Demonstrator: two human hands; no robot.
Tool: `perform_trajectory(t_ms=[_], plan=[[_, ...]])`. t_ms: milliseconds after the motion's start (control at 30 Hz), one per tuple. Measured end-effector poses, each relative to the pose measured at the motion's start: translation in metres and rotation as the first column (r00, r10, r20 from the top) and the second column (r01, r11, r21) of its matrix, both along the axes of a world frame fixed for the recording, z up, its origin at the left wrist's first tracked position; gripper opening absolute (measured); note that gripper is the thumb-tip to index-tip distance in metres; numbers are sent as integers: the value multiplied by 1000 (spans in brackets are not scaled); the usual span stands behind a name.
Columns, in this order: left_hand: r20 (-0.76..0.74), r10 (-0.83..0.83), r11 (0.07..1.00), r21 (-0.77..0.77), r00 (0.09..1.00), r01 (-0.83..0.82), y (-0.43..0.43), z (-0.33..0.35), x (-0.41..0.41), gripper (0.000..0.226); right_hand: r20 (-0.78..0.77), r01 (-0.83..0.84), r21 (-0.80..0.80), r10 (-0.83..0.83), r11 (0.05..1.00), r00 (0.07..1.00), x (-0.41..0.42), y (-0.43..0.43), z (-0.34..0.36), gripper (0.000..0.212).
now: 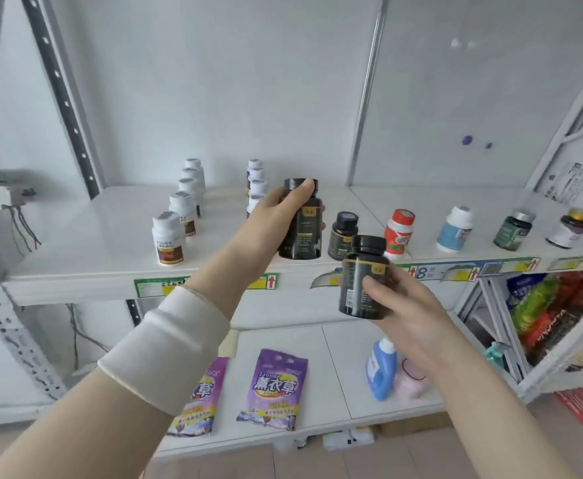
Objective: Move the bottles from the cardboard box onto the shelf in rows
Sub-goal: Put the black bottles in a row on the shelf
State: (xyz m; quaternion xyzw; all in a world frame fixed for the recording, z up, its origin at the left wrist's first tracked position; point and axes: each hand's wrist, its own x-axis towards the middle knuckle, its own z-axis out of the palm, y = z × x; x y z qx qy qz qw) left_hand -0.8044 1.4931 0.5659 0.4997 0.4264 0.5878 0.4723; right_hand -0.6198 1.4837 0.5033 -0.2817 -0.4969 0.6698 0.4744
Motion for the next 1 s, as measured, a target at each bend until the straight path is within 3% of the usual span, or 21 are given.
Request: perform_trajectory(t_ms=[133, 267, 367, 433, 533, 667, 800, 1000], plan=[[-60, -34, 999, 16, 998, 35, 70, 13, 7, 18, 12, 38, 66, -38, 997, 999, 11, 60, 27, 82], [-166, -53, 998, 31, 985, 59, 144, 25, -4, 19, 152, 71, 136, -92, 988, 984, 11, 117, 57, 80], [-238, -82, 996, 22, 968, 90, 204, 38, -15, 21, 275, 98, 176, -145, 980, 950, 3, 168, 79, 48], [-324, -95, 995, 5, 941, 102, 242, 42, -22, 30, 355, 121, 211, -191, 970, 915, -4, 201, 87, 39], [-393, -104, 994, -32, 914, 100, 293, 37, -28, 38, 487, 127, 265, -246, 956, 838, -12, 248, 88, 42], [-460, -95, 994, -96, 883, 58, 350, 15, -27, 29, 610, 95, 229, -219, 969, 762, -23, 302, 72, 51], [-533, -43, 994, -112, 845, -20, 394, -11, -27, 36, 702, 82, 196, -198, 977, 684, -36, 344, 45, 55], [-713, 12, 988, -101, 701, -119, 428, -28, -36, 43, 786, 19, 245, -210, 969, 581, -55, 381, 19, 59]])
